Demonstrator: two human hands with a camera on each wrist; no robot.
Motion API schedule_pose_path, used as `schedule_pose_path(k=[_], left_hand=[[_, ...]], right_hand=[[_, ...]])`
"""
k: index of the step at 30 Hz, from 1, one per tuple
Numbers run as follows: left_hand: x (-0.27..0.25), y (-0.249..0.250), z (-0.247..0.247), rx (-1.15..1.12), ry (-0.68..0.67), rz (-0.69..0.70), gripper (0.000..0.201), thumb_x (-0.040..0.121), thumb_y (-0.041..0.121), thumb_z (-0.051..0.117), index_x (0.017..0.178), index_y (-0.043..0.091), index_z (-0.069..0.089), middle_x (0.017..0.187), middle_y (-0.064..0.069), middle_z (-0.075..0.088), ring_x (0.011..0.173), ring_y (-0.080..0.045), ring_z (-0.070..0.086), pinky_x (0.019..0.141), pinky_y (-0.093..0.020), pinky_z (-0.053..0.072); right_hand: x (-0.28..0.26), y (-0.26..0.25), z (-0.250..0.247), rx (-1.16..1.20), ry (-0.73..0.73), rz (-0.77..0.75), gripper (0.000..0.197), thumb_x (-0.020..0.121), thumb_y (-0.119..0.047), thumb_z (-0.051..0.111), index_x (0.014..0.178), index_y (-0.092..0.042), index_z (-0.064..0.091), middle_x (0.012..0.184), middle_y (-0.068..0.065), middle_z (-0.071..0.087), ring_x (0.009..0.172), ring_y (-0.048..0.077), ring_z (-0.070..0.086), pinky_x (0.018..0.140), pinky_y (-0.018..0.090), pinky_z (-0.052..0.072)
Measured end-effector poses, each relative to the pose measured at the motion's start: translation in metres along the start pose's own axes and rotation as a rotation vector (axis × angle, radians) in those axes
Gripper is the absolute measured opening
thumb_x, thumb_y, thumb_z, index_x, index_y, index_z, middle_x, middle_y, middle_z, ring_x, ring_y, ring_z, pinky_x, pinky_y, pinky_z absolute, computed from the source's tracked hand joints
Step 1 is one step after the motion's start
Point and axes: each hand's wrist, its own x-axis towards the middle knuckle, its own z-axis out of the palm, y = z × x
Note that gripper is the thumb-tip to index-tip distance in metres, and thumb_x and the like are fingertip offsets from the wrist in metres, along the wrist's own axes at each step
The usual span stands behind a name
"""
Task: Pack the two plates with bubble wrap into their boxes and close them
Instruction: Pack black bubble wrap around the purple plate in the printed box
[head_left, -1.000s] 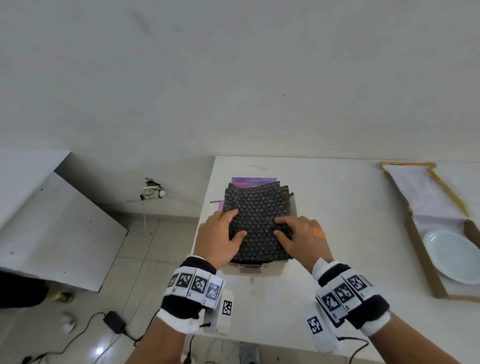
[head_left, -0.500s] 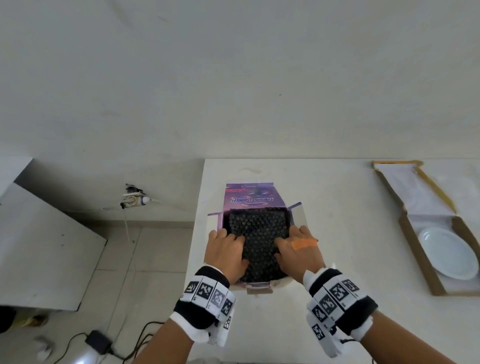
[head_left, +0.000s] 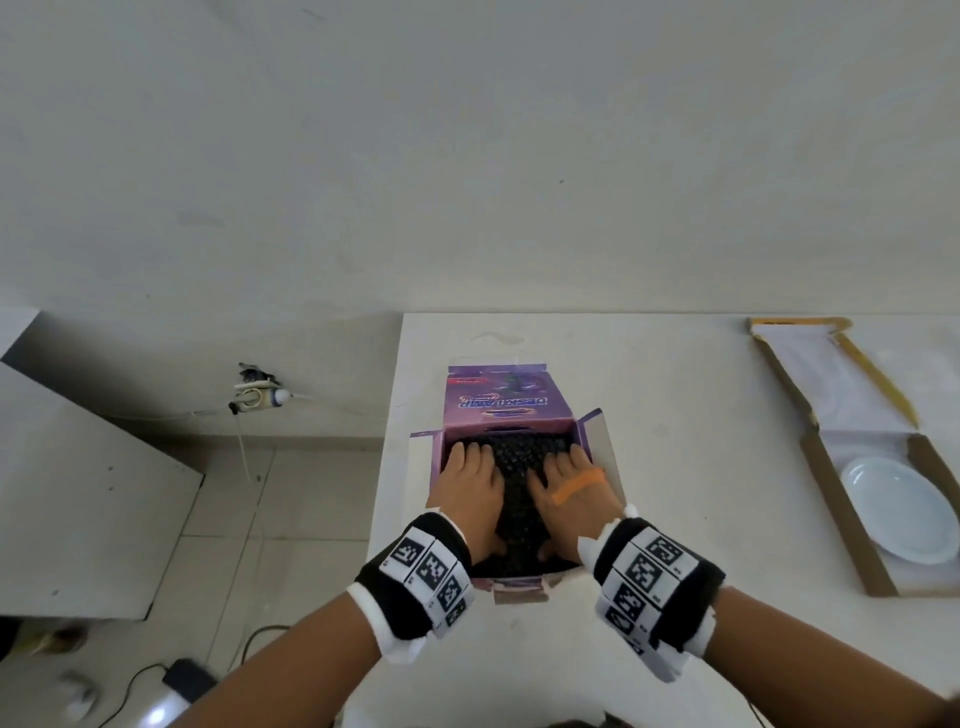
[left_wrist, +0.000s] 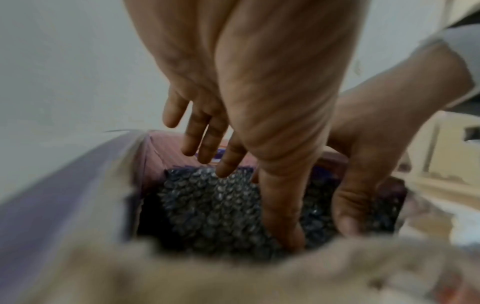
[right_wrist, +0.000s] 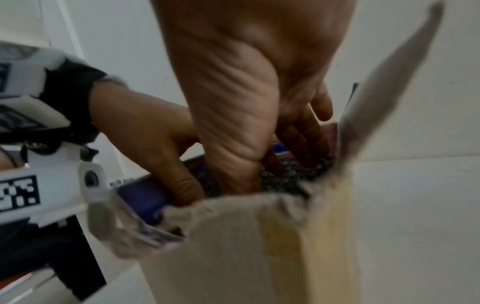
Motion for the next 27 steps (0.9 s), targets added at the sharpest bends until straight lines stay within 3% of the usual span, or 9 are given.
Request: schedule_pose_path(k=[3, 7, 12, 16, 22, 27], left_hand=[[0.002, -0.004, 0.011, 0.173, -0.106, 0.038, 0.083, 0.088, 0.064, 0.038, 0.141, 0.0, 0.033, 0.147, -0.023, 0.031, 0.138, -0.037, 0.022, 0.116, -0.048, 0.003], [0.004, -0.003, 0.014, 0.275, -0.171, 0.052, 0.085, 0.091, 0.067, 0.021, 0.145, 0.001, 0.024, 0.151, -0.021, 0.027, 0.142, -0.037, 0.014, 0.114, -0.05, -0.005], [0.009, -0.004, 0.016, 0.226, -0.168, 0.026, 0.107, 0.08, 0.079, 0.027, 0.145, -0.006, 0.016, 0.152, -0.025, 0.021, 0.142, -0.038, 0.012, 0.113, -0.051, -0.008], [0.011, -0.009, 0.016, 0.21, -0.158, 0.062, 0.116, 0.073, 0.085, 0.03, 0.144, -0.006, 0.017, 0.152, -0.025, 0.02, 0.143, -0.039, 0.009, 0.112, -0.053, -0.012], [0.014, -0.004, 0.014, 0.343, -0.17, 0.072, 0.104, 0.075, 0.078, 0.041, 0.144, 0.002, 0.025, 0.147, -0.022, 0.029, 0.137, -0.039, 0.021, 0.114, -0.056, -0.001], [0.019, -0.002, 0.015, 0.355, -0.22, 0.071, 0.115, 0.07, 0.082, 0.043, 0.146, 0.001, 0.017, 0.15, -0.023, 0.022, 0.139, -0.039, 0.016, 0.115, -0.053, 0.0]], right_hand=[[0.012, -0.001, 0.007, 0.036, -0.119, 0.02, 0.101, 0.08, -0.06, 0.057, 0.147, -0.003, 0.009, 0.152, 0.029, 0.013, 0.142, 0.041, 0.012, 0.118, 0.049, 0.0], [0.021, -0.006, 0.012, 0.096, -0.18, 0.028, 0.1, 0.082, -0.058, 0.057, 0.149, -0.006, 0.004, 0.154, 0.028, 0.001, 0.143, 0.041, 0.005, 0.118, 0.049, -0.001], [0.022, -0.008, 0.014, 0.111, -0.185, 0.03, 0.099, 0.083, -0.059, 0.054, 0.149, -0.006, 0.004, 0.155, 0.027, -0.002, 0.143, 0.042, 0.002, 0.117, 0.049, -0.003], [0.019, -0.003, 0.009, 0.144, -0.21, 0.009, 0.108, 0.077, -0.064, 0.058, 0.15, -0.011, 0.0, 0.156, 0.023, -0.003, 0.144, 0.039, 0.0, 0.119, 0.047, 0.002], [0.027, -0.009, 0.016, 0.064, -0.276, -0.002, 0.109, 0.08, -0.062, 0.057, 0.149, -0.005, -0.005, 0.154, 0.027, -0.005, 0.143, 0.044, -0.002, 0.117, 0.051, 0.0], [0.029, -0.011, 0.021, 0.043, -0.278, 0.014, 0.115, 0.077, -0.064, 0.059, 0.147, -0.001, -0.007, 0.153, 0.03, -0.004, 0.142, 0.045, 0.001, 0.117, 0.052, 0.003]])
